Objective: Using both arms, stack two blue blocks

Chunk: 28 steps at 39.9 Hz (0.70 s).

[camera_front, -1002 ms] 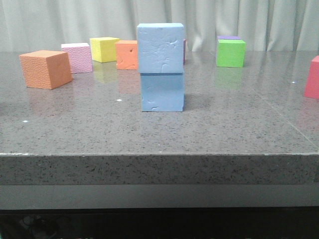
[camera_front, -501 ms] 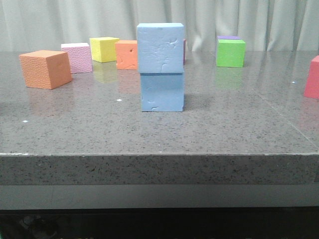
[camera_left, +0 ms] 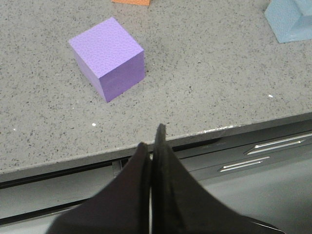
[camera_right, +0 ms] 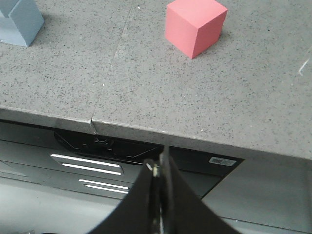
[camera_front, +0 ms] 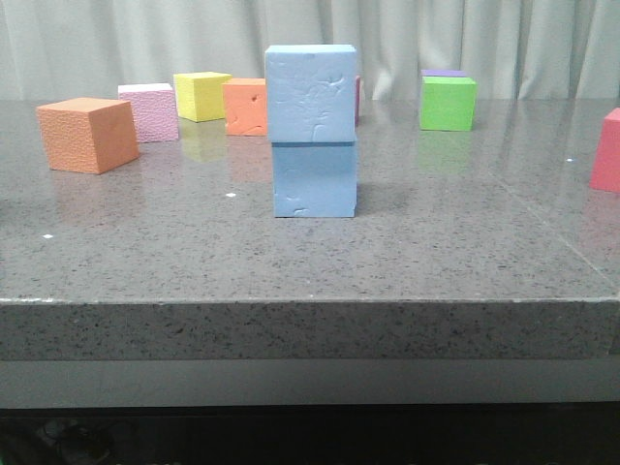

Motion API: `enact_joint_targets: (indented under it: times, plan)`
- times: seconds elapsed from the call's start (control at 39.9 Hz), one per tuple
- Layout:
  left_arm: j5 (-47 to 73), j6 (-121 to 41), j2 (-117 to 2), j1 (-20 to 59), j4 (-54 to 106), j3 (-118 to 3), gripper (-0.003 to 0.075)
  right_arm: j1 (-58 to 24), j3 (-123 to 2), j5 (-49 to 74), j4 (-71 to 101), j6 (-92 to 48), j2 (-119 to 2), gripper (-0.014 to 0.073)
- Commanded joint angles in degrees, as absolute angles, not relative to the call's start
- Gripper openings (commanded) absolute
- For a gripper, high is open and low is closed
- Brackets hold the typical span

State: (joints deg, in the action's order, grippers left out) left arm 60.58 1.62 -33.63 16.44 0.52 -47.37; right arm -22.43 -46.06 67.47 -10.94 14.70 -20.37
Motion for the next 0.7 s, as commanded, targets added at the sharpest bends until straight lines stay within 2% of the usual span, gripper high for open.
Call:
enact_joint_targets:
  times: [0.0,0.18,0.4,0.68]
  plan:
    - [54.73,2.26,-31.73,15.2,1.72,-45.73,-0.0018,-22.17,-47.27,64.26,-12.4,14.62,-21.05,-0.0069]
    - [44.01,2.26,-21.75,9.04,-0.86,-33.98,-0.0018,-22.17,-47.27,64.26,-12.4,14.62,-21.05,-0.0069]
    - [18.67,2.26,-7.18,3.09,1.65,-13.34,-0.0018,-22.17,-47.27,64.26,-12.4,14.62,-21.05,-0.0069]
    - [7.7,2.04,1.8,1.0,2.5,-0.73,-0.0018,-22.17,-47.27,64.26,-12.4,14.62,-21.05,-0.0069]
